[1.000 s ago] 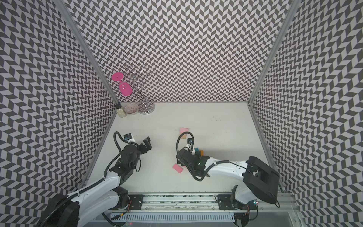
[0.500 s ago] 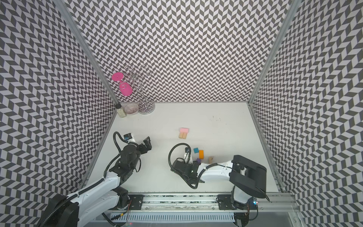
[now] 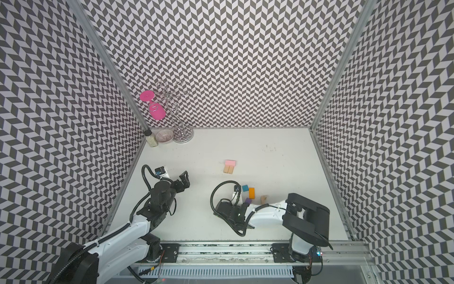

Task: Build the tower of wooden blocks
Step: 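Move the right gripper to the second pink block and grasp it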

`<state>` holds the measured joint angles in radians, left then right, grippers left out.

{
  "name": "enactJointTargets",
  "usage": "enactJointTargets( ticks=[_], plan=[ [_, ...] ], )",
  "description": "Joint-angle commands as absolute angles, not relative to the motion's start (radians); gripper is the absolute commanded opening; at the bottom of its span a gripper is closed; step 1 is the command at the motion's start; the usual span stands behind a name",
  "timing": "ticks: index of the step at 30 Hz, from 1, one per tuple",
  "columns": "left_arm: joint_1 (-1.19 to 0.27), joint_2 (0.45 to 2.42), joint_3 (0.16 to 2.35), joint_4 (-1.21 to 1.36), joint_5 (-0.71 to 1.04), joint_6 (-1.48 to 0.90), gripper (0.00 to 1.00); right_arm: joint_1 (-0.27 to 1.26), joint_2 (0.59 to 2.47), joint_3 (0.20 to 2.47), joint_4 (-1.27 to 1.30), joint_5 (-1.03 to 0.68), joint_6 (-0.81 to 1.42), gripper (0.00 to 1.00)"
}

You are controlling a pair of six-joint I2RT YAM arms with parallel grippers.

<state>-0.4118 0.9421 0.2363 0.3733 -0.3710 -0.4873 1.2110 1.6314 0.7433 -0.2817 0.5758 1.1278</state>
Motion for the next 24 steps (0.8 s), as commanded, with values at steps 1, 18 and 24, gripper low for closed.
enactJointTargets(
  ticks=[1, 18, 24],
  plan=[
    [-0.411, 0.931, 0.225, 0.382, -0.368, -0.485, 1.0, 1.228, 1.637, 0.751, -0.344, 0.603, 1.195, 0.83],
    [-0.411, 0.927, 0.222, 0.384, -0.365, -0.484, 1.0, 1.279, 1.696, 0.793, -0.405, 0.631, 1.238, 0.73],
    [-0.411, 0.925, 0.222, 0.383, -0.362, -0.485, 1.0, 1.279, 1.753, 0.833, -0.433, 0.65, 1.234, 0.7]
  ],
)
